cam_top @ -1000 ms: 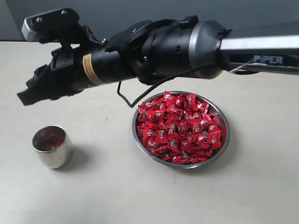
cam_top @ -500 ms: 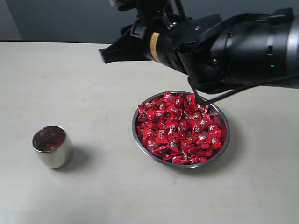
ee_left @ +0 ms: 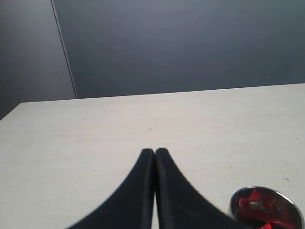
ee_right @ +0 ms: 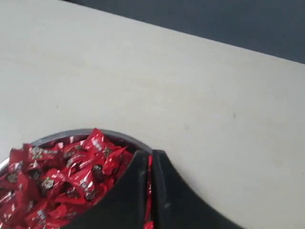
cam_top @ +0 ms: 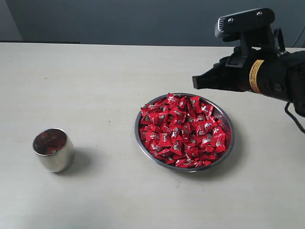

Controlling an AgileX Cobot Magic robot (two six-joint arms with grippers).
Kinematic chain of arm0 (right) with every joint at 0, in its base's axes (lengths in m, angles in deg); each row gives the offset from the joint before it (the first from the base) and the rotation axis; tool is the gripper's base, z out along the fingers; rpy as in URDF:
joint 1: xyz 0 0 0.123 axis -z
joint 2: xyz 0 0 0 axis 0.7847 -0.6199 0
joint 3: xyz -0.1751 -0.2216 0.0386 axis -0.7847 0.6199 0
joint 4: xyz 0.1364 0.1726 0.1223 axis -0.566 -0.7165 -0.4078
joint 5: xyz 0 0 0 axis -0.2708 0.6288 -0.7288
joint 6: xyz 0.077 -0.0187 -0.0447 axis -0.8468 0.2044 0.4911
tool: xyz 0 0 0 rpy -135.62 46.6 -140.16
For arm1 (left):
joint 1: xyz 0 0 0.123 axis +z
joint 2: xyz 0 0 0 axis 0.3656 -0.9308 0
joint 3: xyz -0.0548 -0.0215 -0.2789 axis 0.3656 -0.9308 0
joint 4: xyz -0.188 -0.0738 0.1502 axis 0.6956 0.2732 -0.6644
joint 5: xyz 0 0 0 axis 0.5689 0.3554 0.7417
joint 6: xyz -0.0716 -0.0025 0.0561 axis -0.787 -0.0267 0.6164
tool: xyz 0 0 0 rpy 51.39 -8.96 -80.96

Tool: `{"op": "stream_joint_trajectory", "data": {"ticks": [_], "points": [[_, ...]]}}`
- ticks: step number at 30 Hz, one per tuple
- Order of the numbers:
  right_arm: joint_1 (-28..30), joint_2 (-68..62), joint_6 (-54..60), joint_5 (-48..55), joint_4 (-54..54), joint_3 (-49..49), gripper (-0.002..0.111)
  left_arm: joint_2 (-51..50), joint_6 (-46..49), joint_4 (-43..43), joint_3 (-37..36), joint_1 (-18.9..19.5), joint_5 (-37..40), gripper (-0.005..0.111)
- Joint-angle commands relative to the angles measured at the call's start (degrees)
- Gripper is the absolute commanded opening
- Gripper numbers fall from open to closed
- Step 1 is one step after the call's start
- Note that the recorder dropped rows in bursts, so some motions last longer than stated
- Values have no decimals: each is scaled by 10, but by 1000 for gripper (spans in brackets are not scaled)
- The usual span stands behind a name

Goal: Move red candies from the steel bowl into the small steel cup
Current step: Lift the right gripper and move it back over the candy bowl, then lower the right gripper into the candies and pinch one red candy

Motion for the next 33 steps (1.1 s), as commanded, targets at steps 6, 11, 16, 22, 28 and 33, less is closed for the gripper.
{"op": "stream_joint_trajectory", "data": {"ticks": [6,11,16,22,28,33], "points": [[54,6,12,-24,-31,98,3,3,-1,-1,-2,0,-4,0],[93,6,12,-139,-37,113,3,3,-1,-1,-2,0,-3,0],[101,-6,22,-174,-36,113,3,3,-1,-1,-2,0,-3,0],[101,-69,23,-228,-36,101,3,3,-1,-1,-2,0,-3,0],[101,-79,35,-318,-23,87,3,3,-1,-1,-2,0,-3,0],[99,-79,35,-361,79,87,3,3,-1,-1,-2,0,-3,0]]}}
